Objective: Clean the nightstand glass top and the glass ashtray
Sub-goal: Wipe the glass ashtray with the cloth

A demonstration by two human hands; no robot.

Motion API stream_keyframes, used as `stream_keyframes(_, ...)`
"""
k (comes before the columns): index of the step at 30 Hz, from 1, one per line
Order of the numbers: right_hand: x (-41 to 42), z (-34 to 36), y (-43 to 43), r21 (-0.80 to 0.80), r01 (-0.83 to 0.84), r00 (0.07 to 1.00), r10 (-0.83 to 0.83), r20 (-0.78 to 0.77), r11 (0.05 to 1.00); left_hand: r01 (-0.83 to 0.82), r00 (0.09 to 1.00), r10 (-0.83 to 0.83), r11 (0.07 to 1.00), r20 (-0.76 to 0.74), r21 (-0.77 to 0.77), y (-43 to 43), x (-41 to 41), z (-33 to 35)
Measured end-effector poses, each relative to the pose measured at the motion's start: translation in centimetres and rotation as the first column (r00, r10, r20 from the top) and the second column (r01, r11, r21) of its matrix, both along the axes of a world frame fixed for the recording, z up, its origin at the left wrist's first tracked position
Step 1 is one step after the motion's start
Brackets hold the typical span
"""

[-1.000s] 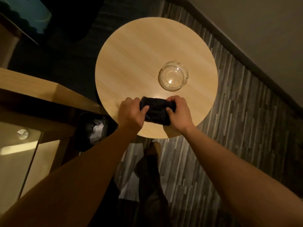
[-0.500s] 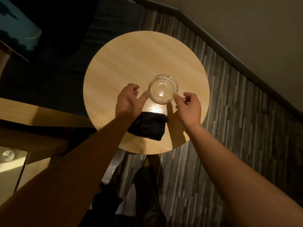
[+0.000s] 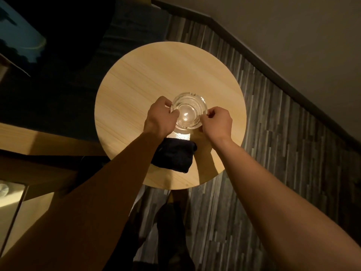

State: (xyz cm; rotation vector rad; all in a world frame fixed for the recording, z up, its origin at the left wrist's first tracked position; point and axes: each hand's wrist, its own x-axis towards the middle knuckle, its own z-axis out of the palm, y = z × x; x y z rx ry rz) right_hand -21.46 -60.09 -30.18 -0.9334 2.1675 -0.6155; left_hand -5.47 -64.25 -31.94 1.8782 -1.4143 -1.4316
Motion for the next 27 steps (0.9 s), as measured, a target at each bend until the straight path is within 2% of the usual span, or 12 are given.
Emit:
stream_keyframes(3, 1.2, 2.8, 1.4, -0.037, -0.043, 0.998, 0.045, 0.046, 0.998, -0.142, 0.937, 0.170, 0.984, -0.304, 0.111, 2.9, 2.1, 3.2)
stream_keyframes(5, 2.3, 4.6, 2.9, -0.061, -0.073, 0.994, 0.077, 0.076, 0.996, -0.231, 0.828, 0.300, 0.952, -0.475, 0.199, 4.9, 3.6, 5.2)
stream_keyframes(6, 2.8, 5.3, 3.7, -0.073, -0.095, 0.990, 0.102, 0.096, 0.993, -0.287, 0.776, 0.377, 0.925, -0.506, 0.250, 5.9, 4.3, 6.0)
stream_keyframes(8, 3.8, 6.3, 5.5, -0.105, -0.112, 0.971, 0.131, 0.200, 0.988, -0.379, 0.712, 0.495, 0.868, -0.498, 0.320, 7.8, 5.6, 7.2)
stream_keyframes(10, 4.4, 6.3, 7.2, -0.130, -0.077, 0.938, 0.116, 0.327, 0.989, -0.407, 0.692, 0.530, 0.847, -0.490, 0.342, 9.5, 7.1, 7.7)
stream_keyframes(11, 4.5, 5.9, 7.9, -0.130, -0.069, 0.937, 0.109, 0.332, 0.989, -0.407, 0.693, 0.527, 0.849, -0.492, 0.336, 10.3, 7.9, 7.8)
stream_keyframes(14, 4.0, 3.0, 9.1, -0.071, -0.208, 0.971, 0.214, 0.107, 0.976, -0.419, 0.693, 0.521, 0.854, -0.499, 0.309, 12.2, 10.0, 7.5)
stream_keyframes(16, 3.7, 1.0, 9.2, 0.052, -0.360, 0.932, 0.362, -0.033, 0.931, -0.429, 0.681, 0.536, 0.844, -0.498, 0.321, 13.1, 10.9, 7.2)
stream_keyframes(21, 4.1, -1.9, 8.6, 0.157, -0.515, 0.827, 0.537, -0.165, 0.842, -0.424, 0.669, 0.539, 0.842, -0.512, 0.333, 14.6, 13.1, 7.1)
stream_keyframes(24, 4.2, -1.5, 8.1, 0.243, -0.535, 0.791, 0.581, -0.195, 0.809, -0.405, 0.677, 0.526, 0.850, -0.514, 0.337, 14.9, 14.0, 8.2)
stream_keyframes(26, 4.0, -0.1, 7.8, 0.215, -0.537, 0.819, 0.565, -0.102, 0.816, -0.404, 0.676, 0.532, 0.846, -0.510, 0.348, 15.0, 14.8, 9.5)
stream_keyframes(27, 4.0, 1.0, 8.0, 0.164, -0.515, 0.853, 0.523, -0.001, 0.841, -0.396, 0.679, 0.528, 0.848, -0.510, 0.351, 15.1, 15.0, 10.5)
